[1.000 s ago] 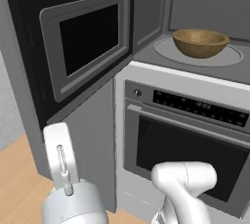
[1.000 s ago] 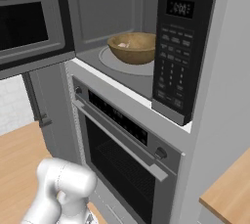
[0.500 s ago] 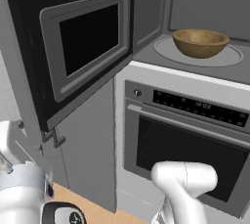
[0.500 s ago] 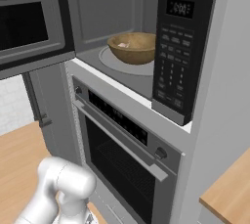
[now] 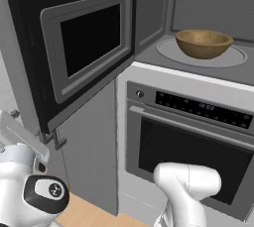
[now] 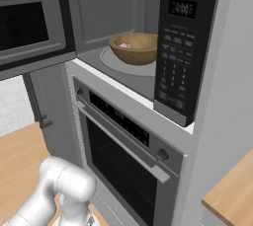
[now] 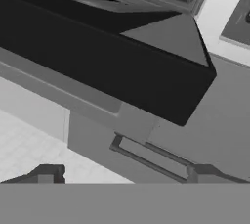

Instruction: Pick the garlic from the sink and place it in the bowl. Then pick the bowl and place it in the microwave. Then close the microwave door and press the start button.

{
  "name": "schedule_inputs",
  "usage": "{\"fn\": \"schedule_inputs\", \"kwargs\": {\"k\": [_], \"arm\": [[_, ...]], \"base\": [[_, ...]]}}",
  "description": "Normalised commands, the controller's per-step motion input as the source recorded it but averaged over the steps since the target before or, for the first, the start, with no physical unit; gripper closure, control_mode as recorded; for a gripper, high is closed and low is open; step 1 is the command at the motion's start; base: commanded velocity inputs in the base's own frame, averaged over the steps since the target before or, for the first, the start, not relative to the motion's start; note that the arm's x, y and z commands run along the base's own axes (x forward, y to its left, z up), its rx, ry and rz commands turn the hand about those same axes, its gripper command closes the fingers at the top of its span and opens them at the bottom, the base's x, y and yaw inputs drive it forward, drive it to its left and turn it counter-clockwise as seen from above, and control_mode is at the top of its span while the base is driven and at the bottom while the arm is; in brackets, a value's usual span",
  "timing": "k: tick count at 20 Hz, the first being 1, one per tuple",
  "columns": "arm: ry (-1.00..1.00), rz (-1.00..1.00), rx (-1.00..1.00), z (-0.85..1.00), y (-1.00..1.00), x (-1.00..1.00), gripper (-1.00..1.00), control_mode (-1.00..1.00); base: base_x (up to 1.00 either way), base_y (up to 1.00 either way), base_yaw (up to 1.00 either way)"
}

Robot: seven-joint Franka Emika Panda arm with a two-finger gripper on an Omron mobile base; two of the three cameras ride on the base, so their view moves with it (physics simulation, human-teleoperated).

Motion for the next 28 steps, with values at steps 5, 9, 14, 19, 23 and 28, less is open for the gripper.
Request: {"fn": "schedule_inputs", "kwargs": {"k": [5, 9, 14, 19, 23, 28], "arm": [[-0.19, -0.01, 0.09, 0.0, -0.02, 0.6, -1.0, -1.0], [-0.33, 0.0, 0.14, 0.04, -0.27, 0.07, -1.0, -1.0], [-0.29, 0.0, 0.23, 0.22, -0.68, -0.01, -1.0, -1.0], [-0.24, 0.0, 0.32, 0.42, -0.98, -0.12, -1.0, -1.0], [-0.16, 0.0, 0.36, 0.43, -1.0, -0.43, -1.0, -1.0], [-0.17, 0.0, 0.36, 0.44, -1.0, -0.41, -1.0, -1.0]], "base": [[0.0, 0.0, 0.0], [0.0, 0.0, 0.0], [0.0, 0.0, 0.0], [0.0, 0.0, 0.0], [0.0, 0.0, 0.0], [0.0, 0.0, 0.0]]}}
